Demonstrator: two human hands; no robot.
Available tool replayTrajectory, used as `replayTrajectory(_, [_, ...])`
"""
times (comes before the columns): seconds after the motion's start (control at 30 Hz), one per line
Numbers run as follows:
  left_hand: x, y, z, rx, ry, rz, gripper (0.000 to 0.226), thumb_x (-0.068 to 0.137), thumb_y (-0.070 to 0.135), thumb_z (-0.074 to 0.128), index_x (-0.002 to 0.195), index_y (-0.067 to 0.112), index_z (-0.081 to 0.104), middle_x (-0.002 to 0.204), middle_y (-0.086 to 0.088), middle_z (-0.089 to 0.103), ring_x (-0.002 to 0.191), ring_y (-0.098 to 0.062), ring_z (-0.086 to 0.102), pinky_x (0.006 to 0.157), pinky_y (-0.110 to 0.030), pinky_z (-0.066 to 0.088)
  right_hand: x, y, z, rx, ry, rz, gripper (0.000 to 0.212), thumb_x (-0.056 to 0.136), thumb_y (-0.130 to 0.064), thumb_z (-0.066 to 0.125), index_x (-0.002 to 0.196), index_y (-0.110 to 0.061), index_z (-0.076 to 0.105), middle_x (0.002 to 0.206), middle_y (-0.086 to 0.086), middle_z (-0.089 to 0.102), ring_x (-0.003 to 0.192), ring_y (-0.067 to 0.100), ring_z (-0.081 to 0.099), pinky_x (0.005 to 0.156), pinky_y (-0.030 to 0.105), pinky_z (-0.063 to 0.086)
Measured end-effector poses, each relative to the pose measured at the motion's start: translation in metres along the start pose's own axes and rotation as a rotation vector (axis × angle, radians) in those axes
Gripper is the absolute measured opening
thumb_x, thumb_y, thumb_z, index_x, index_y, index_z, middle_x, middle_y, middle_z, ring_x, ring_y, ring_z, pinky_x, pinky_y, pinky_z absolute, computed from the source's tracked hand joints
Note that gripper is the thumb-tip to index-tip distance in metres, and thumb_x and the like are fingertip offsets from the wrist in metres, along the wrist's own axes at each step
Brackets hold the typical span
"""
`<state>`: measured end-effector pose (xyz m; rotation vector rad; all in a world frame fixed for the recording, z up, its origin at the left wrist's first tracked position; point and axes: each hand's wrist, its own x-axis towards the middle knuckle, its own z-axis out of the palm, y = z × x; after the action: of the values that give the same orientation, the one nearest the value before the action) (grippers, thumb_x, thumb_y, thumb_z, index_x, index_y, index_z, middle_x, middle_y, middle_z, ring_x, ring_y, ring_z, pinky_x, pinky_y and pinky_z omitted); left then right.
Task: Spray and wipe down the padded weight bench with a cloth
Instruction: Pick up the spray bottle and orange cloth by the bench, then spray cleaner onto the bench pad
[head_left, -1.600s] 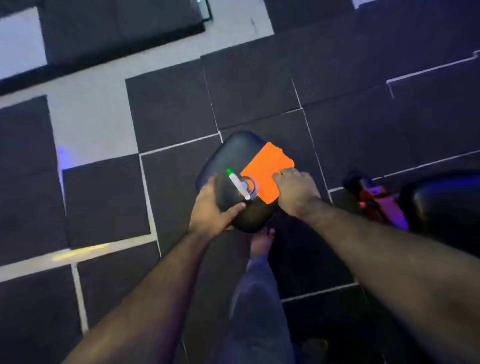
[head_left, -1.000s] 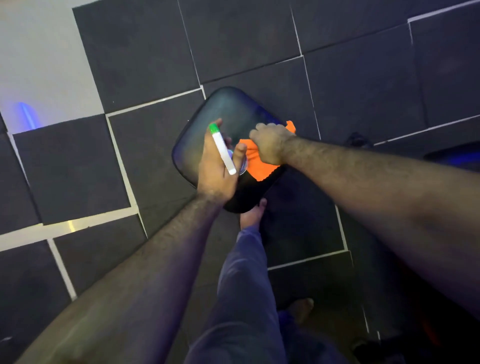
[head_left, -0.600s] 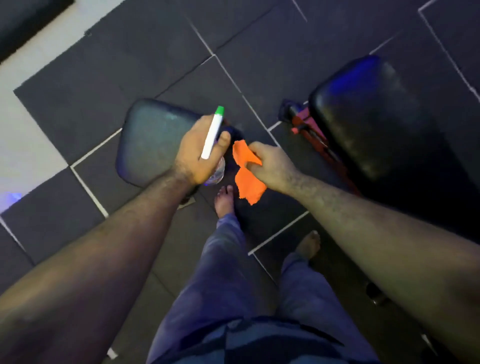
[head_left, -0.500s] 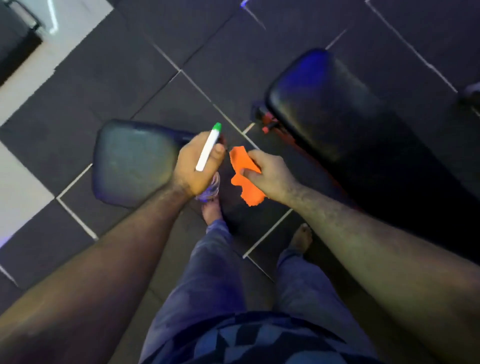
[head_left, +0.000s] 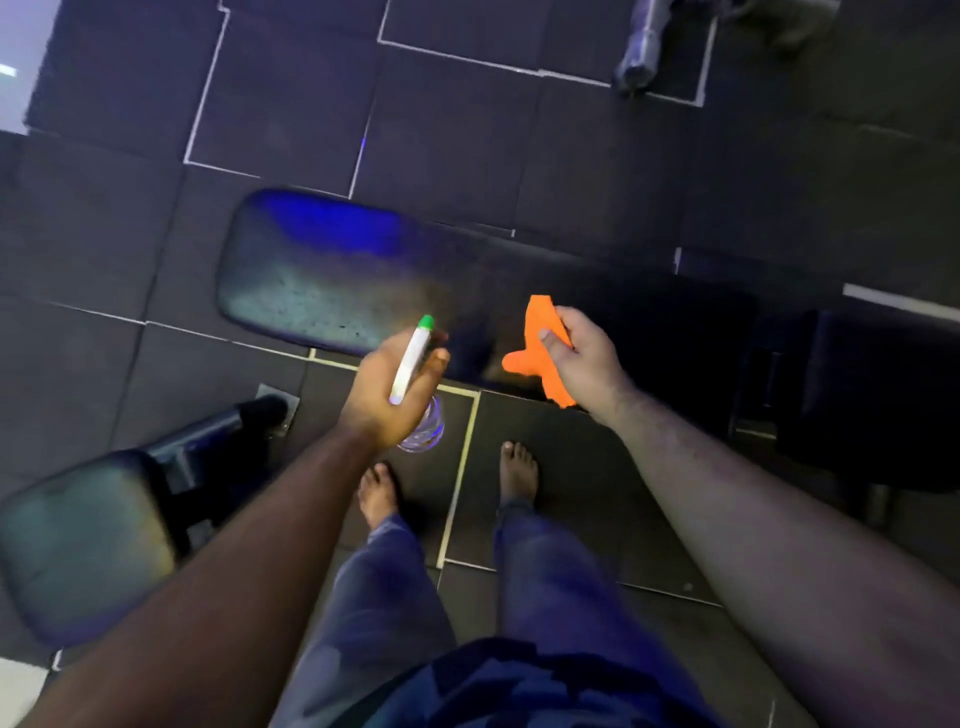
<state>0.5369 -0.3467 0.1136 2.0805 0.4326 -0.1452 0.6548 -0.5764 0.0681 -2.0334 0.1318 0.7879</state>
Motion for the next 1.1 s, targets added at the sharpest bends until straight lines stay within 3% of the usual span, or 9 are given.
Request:
replayTrajectory(0.07, [0.01,0.007,0.013,0.014,-0.015,0.022,0.042,0.102,0.037,0.058,0.125,0.006,0.074,0.107,0.0,0.071,0.1,-0.009,0.065,0.092,-0.024,0.05,0.019,0.011,-0.018,0.031,0.041,0.026,0.032,0.106,-0.034,0.061,0.138,-0.028,0.062,0.12,-0.003,0.07,0.108,0.027,0.07,0.07,0.046,0.065])
replayTrajectory(0.13, [0.016,0.008,0.021,0.05,-0.051,0.042,0.042,0.103,0.038,0.056,0.126,0.006,0.073,0.11,-0.003,0.073,0.103,-0.018,0.068,0.094,-0.032,0.052,0.036,0.025,-0.031,-0.023,0.118,0.029,0.037,0.1,-0.039,0.068,0.135,-0.027,0.064,0.119,-0.005,0.072,0.109,0.023,0.07,0.09,0.049,0.063])
replayTrajectory(0.2, [0.016,0.005,0.025,0.082,-0.073,0.056,0.041,0.105,0.04,0.056,0.126,0.009,0.072,0.111,-0.007,0.074,0.103,-0.023,0.07,0.091,-0.036,0.054,0.048,0.044,-0.039,-0.208,0.222,0.091,0.058,0.092,-0.047,0.076,0.144,-0.026,0.058,0.136,0.001,0.068,0.123,0.026,0.064,0.106,0.047,0.055])
replayTrajectory(0.3, [0.012,-0.007,0.026,0.102,-0.068,0.043,0.043,0.105,0.047,0.054,0.126,0.014,0.07,0.108,-0.004,0.073,0.099,-0.02,0.068,0.087,-0.036,0.053,0.051,0.058,-0.035,-0.51,0.246,0.214,0.093,0.088,-0.057,0.075,0.164,-0.024,0.033,0.17,0.008,0.032,0.151,0.036,0.036,0.12,0.05,0.04])
replayTrajectory(0.43, [0.003,-0.029,0.021,-0.053,0.042,-0.082,0.037,0.107,0.038,0.058,0.128,0.01,0.069,0.111,-0.006,0.076,0.106,-0.02,0.071,0.095,-0.035,0.054,0.042,0.051,0.004,-0.866,0.137,-0.031,0.087,0.095,-0.05,0.067,0.165,-0.017,0.028,0.176,0.013,0.019,0.161,0.038,0.019,0.129,0.054,0.022])
replayTrajectory(0.57, [-0.006,-0.058,0.001,-0.291,0.219,-0.17,0.028,0.104,0.025,0.063,0.125,0.008,0.072,0.114,-0.001,0.077,0.107,-0.014,0.073,0.099,-0.032,0.055,0.04,0.022,0.075,-1.047,-0.05,-0.308,0.076,0.097,-0.049,0.061,0.164,-0.023,0.035,0.175,0.008,0.024,0.162,0.033,0.019,0.129,0.057,0.013])
replayTrajectory(0.77, [0.006,-0.126,-0.046,-0.321,0.429,-0.382,0.038,0.097,0.056,0.061,0.108,0.023,0.074,0.084,0.016,0.069,0.079,-0.006,0.061,0.08,-0.037,0.054,0.082,-0.037,0.208,-1.149,-0.228,-0.566,0.087,0.094,-0.06,0.055,0.167,-0.033,0.017,0.178,0.005,0.009,0.164,0.032,0.007,0.128,0.065,0.009])
replayTrajectory(0.9, [0.024,-0.179,-0.078,-0.28,0.431,-0.551,0.055,0.093,0.07,0.059,0.09,0.015,0.067,0.067,0.013,0.054,0.064,-0.011,0.048,0.064,-0.038,0.048,0.112,-0.06,0.266,-1.165,-0.189,-0.566,0.081,0.099,-0.06,0.049,0.168,-0.037,0.014,0.179,0.001,0.003,0.165,0.03,0.002,0.126,0.068,0.007])
replayTrajectory(1.1, [0.066,-0.23,-0.127,-0.201,0.312,-0.694,0.08,0.086,0.082,0.053,0.088,0.003,0.067,0.071,-0.004,0.066,0.058,-0.024,0.063,0.065,-0.048,0.059,0.125,-0.046,0.276,-1.189,-0.127,-0.554,0.08,0.103,-0.061,0.037,0.168,-0.041,-0.005,0.179,-0.004,-0.012,0.165,0.028,-0.009,0.125,0.072,-0.001])
